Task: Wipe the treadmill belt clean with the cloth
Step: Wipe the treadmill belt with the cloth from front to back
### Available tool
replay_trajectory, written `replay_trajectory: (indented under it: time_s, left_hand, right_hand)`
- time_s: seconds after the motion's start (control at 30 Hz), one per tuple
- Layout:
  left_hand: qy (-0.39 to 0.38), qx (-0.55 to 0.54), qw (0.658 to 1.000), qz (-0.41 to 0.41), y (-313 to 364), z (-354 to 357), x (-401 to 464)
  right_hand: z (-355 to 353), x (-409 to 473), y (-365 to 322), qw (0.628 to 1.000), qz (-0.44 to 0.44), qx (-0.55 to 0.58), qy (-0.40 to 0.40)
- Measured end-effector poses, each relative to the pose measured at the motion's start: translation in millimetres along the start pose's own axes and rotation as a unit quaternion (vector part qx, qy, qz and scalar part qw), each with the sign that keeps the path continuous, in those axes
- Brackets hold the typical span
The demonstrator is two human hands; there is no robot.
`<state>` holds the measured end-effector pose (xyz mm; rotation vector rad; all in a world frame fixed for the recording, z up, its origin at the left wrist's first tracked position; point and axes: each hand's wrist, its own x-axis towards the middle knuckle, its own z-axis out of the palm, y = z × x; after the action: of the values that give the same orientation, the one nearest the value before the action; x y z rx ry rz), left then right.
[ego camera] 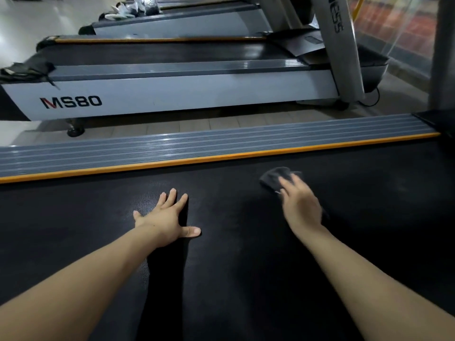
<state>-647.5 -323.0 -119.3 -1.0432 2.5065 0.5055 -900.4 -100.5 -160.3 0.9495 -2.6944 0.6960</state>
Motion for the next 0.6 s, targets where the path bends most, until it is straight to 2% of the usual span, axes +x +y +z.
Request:
replay_trajectory:
  time_s: [0.07,0.17,0.23,0.3,0.37,0.47,0.6]
  left_hand:
    - [0.0,-0.002,1.0,-0.002,0.5,-0.1,1.4]
    - [-0.006,-0.001,1.0,-0.007,3.0,-2.3,1.6]
    - [-0.001,-0.001,1.0,-0.005,2.1,-1.6,1.5]
    - [0.006,-0.003,1.0,0.0,0.8,-0.1,0.0]
    - [0.015,-0.003,1.0,0.005,0.2,1.9,-0.9]
    - [0.01,-0.006,1.0,-0.002,1.6,0.5,-2.5]
    - [0.013,-0.009,1.0,0.002,-0.8,2.4,-2.2]
  right_hand:
    - [-2.6,-0.7,5.2,0.999,0.05,-0.008,0.008]
    - [18.7,-5.6,-48.6,0.995,0.098,0.005,0.02]
    - [35.4,-23.9,-106.9,0.998,0.044,0.049,0.01]
    - [49.3,-51.7,-160.3,0.993,-0.059,0.078,-0.06]
    - [50.4,-62.1,-175.1,0.978,-0.13,0.103,-0.127]
    - [37.2,-40.1,-118.3,0.985,-0.128,0.086,-0.079]
    - [-6.5,-20.6,-6.8,1.0,0.017,-0.006,-0.015]
